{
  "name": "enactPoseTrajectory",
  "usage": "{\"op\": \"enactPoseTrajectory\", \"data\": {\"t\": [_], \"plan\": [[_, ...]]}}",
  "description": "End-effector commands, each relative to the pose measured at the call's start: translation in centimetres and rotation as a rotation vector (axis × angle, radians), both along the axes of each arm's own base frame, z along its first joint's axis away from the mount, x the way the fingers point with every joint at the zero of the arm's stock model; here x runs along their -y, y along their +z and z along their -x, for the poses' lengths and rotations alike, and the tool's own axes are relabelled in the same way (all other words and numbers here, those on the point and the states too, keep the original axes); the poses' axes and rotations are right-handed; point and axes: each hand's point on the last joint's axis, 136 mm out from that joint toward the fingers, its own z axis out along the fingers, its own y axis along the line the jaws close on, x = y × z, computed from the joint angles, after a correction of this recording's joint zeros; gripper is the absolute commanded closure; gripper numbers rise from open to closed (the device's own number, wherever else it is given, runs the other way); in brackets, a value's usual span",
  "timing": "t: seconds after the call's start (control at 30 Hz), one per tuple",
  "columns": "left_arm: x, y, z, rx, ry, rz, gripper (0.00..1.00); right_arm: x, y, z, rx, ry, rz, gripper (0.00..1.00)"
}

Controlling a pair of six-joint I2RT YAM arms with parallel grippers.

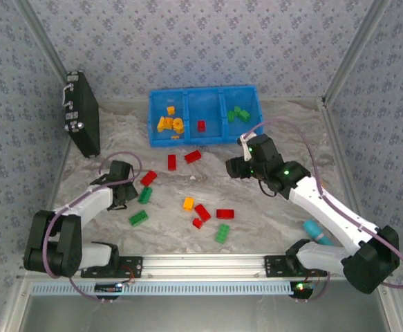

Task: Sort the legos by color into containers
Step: Pick up the lego from the middle-left of the table.

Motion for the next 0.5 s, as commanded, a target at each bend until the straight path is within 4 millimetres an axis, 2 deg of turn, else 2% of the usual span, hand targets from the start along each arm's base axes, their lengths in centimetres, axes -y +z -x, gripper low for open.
{"op": "enactPoseTrajectory", "data": {"t": [0.0,0.2,0.3,0.47], "plan": [[0.6,0.1,-1.2,-0.001,-0.041,0.028,0.35,0.7,-0.2,0.4,-0.018,-0.02,-0.011,0.3],[1.0,-0.5,-1.4,-0.046,-0.066,0.032,0.48,0.8,0.0,0.2,-0.02,-0.022,-0.011,0.3],[1.3,-0.5,-1.3,-0.039,-0.071,0.05,0.58,1.1,0.1,0.0,-0.018,-0.027,-0.004,0.3],[1.7,0.0,-1.3,-0.036,-0.098,0.067,0.69,1.3,-0.4,0.5,-0.043,-0.031,-0.005,0.3]]}}
